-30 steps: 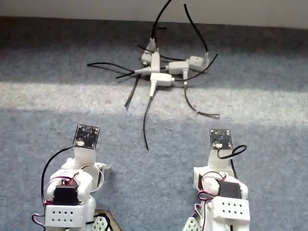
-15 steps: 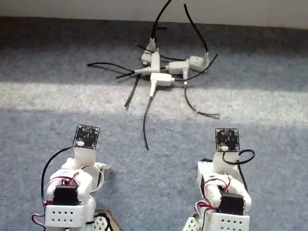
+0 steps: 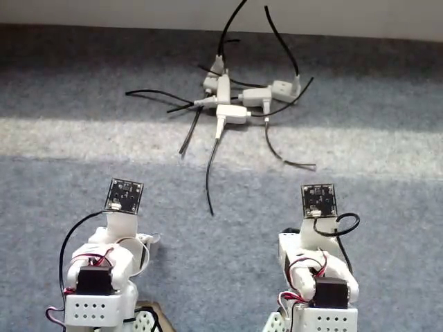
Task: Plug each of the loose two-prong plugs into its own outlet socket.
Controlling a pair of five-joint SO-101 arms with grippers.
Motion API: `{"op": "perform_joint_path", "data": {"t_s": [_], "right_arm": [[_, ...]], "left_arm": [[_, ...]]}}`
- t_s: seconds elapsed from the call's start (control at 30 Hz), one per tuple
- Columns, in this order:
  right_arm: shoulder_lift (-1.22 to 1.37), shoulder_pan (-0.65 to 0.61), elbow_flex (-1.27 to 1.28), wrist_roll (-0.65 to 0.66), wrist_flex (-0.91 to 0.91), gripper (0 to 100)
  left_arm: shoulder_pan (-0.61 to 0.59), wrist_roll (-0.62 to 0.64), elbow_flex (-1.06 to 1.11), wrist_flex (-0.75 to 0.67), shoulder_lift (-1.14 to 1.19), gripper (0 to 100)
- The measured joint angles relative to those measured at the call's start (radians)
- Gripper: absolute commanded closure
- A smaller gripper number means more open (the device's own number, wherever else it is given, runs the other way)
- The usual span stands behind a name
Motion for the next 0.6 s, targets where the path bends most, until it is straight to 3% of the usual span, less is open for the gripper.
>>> {"op": "perform_joint_path", "data": {"t_s": [0.6], "right_arm": [[0.0,0.006,0.0,0.0,0.0,99.0]], "left_arm": [[0.0,0.0,0.0,0.0,0.0,77]]}}
